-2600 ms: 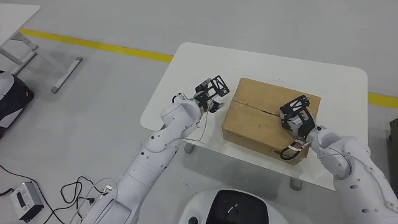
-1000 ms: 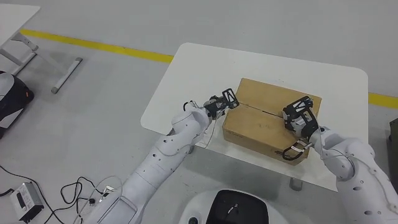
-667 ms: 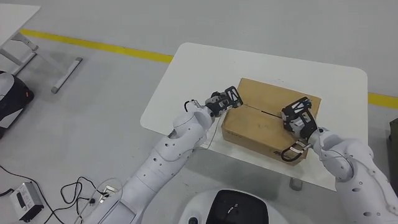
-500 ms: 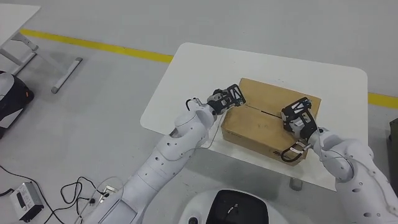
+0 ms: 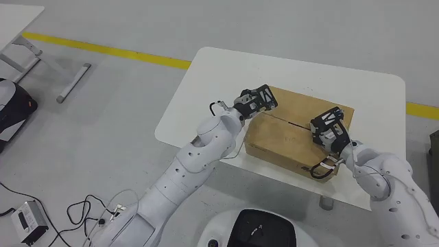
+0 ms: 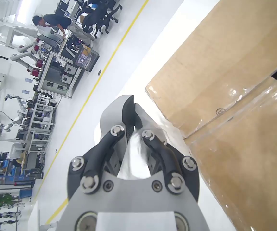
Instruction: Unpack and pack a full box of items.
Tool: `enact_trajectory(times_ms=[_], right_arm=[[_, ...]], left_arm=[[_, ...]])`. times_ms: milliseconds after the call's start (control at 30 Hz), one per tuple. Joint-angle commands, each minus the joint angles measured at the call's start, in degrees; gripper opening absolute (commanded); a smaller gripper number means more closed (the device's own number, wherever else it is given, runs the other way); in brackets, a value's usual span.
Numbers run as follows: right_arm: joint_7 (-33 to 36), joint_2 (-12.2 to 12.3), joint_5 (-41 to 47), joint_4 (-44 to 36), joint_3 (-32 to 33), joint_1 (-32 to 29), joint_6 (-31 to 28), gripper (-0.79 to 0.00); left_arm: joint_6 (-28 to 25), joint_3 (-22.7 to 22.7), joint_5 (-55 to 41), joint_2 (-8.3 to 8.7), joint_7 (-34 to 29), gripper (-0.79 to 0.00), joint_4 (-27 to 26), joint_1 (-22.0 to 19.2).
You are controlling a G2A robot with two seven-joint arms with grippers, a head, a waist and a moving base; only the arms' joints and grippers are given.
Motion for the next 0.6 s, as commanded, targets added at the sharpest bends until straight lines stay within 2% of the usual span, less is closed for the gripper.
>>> enact_trajectory(times_ms=[0,500,567], right_arm=[[0.1,0.0,0.0,-0.1,0.1,0.0,0.0,-0.785],[-0.1,0.1,0.2,-0.7,0.6,-0.2,0.3,-0.785],[0.1,0.1,0.2,-0.4,0.6,-0.3,0.3,-0.785]], left_arm=[[-0.4,0.2,0.0,-0.11,0.2,-0.785,-0.2,-0.4],[-1.8,2.1,-0.8,-1.09,1.5,-0.785,-0.5,-3.5],[-2.4,2.4,-0.7,-1.2,1.6,-0.76,-0.4,-4.0]])
